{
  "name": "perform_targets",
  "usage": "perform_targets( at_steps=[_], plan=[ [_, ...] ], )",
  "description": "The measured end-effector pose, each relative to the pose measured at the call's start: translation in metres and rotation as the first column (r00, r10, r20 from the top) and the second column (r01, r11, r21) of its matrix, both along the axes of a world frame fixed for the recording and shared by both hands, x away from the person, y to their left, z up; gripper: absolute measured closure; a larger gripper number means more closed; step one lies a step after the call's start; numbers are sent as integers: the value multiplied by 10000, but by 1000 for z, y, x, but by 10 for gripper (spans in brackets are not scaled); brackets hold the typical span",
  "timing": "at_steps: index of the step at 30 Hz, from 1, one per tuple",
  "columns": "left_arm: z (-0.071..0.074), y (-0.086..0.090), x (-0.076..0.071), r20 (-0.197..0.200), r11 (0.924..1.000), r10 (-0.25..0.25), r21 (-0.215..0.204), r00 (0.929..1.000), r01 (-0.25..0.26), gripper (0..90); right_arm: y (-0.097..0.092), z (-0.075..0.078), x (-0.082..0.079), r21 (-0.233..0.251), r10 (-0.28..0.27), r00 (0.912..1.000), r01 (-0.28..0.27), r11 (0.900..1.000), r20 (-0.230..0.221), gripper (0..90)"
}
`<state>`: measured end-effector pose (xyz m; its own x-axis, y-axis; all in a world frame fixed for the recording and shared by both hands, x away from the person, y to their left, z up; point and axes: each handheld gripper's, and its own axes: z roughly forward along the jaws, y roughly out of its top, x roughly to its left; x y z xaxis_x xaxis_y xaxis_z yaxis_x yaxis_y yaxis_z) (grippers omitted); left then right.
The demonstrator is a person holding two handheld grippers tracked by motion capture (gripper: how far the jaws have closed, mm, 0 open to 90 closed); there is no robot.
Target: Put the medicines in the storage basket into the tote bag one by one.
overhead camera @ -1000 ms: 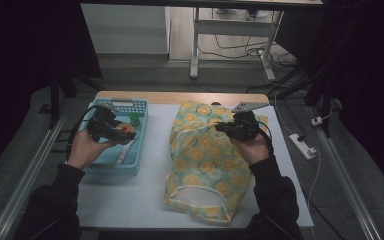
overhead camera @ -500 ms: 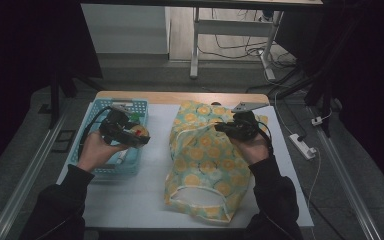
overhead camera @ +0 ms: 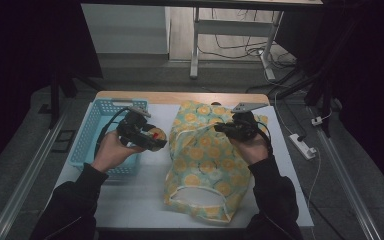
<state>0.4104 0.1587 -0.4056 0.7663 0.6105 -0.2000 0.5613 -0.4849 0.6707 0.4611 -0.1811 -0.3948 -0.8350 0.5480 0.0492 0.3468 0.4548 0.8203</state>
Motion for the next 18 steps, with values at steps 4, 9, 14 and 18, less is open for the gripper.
perform_targets(
  at_steps=[4, 9, 14, 18],
  plan=[
    [1, -15, 0, 75, 9996, -297, 7, 9995, 297, 205, 0, 0, 0, 19, 2, 10000, -2, 10000, -1, 899],
    [3, -31, 0, 141, 9979, -654, 5, 9978, 654, 205, -1, -1, 1, 21, -13, 10000, 13, 10000, -8, 899],
    [4, -45, 0, 164, 9954, -955, 17, 9953, 955, 205, 0, -2, 1, 16, -26, 10000, 26, 10000, -25, 899],
    [3, -58, 1, 156, 9923, -1239, 14, 9922, 1239, 205, 0, -2, 1, 18, -28, 10000, 28, 10000, -24, 899]
  ],
)
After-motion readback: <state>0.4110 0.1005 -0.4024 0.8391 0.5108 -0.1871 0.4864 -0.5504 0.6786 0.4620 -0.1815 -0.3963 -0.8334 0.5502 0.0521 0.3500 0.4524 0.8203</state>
